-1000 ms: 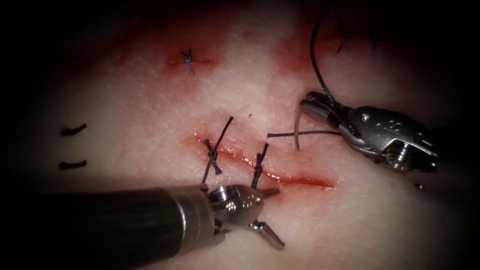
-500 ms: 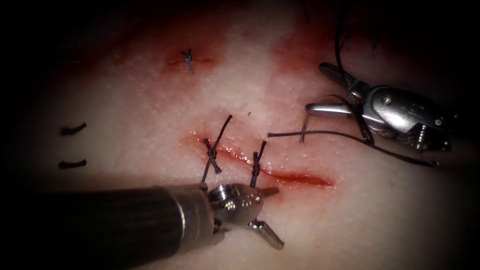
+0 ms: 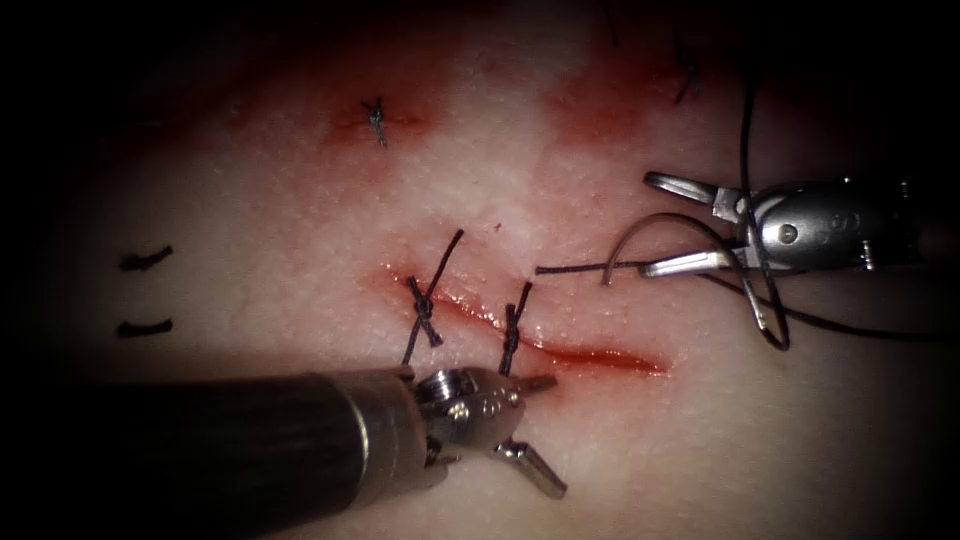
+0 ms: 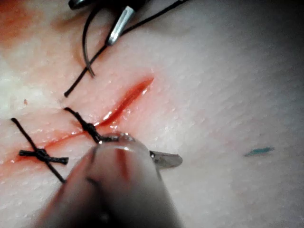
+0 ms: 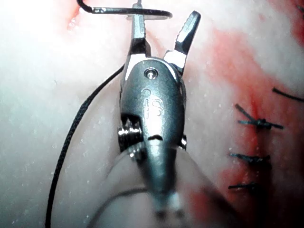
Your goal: Wound Closure
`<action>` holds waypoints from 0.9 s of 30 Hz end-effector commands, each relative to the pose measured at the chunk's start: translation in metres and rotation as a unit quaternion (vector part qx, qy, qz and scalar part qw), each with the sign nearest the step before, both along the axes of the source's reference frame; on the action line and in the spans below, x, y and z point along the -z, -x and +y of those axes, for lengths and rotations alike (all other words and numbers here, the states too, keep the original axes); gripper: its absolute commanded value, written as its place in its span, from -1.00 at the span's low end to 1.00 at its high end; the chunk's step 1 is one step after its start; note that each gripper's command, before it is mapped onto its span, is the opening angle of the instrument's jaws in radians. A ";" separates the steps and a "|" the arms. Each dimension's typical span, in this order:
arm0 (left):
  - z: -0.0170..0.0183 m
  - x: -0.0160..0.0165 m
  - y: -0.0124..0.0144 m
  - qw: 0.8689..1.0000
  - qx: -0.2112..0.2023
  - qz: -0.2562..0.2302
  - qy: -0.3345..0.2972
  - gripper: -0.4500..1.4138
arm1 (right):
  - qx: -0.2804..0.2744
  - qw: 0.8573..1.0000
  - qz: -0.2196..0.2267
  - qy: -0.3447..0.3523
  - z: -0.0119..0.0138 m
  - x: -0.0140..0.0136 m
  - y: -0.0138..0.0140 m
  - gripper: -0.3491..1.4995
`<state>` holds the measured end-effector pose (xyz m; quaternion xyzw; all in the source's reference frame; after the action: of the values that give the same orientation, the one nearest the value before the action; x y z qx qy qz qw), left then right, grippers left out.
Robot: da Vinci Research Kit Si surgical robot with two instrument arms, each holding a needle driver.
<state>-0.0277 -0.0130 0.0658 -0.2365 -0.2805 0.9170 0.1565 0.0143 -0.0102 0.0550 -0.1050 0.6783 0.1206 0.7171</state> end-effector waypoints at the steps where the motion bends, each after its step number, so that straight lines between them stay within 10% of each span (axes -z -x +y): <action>1: -0.0005 -0.0006 0.0005 1.000 -0.001 -0.001 -0.001 0.49 | -0.011 1.000 0.004 0.007 0.0000 -0.0002 0.0001 0.96; 27: -0.0005 -0.0005 0.0004 1.000 -0.002 0.000 -0.001 0.49 | -0.061 0.993 -0.008 0.099 -0.0023 0.0038 0.0005 0.72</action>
<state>-0.0275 -0.0130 0.0658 -0.2356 -0.2811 0.9172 0.1555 0.0130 -0.0123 0.0506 -0.2181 0.6723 0.0955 0.7009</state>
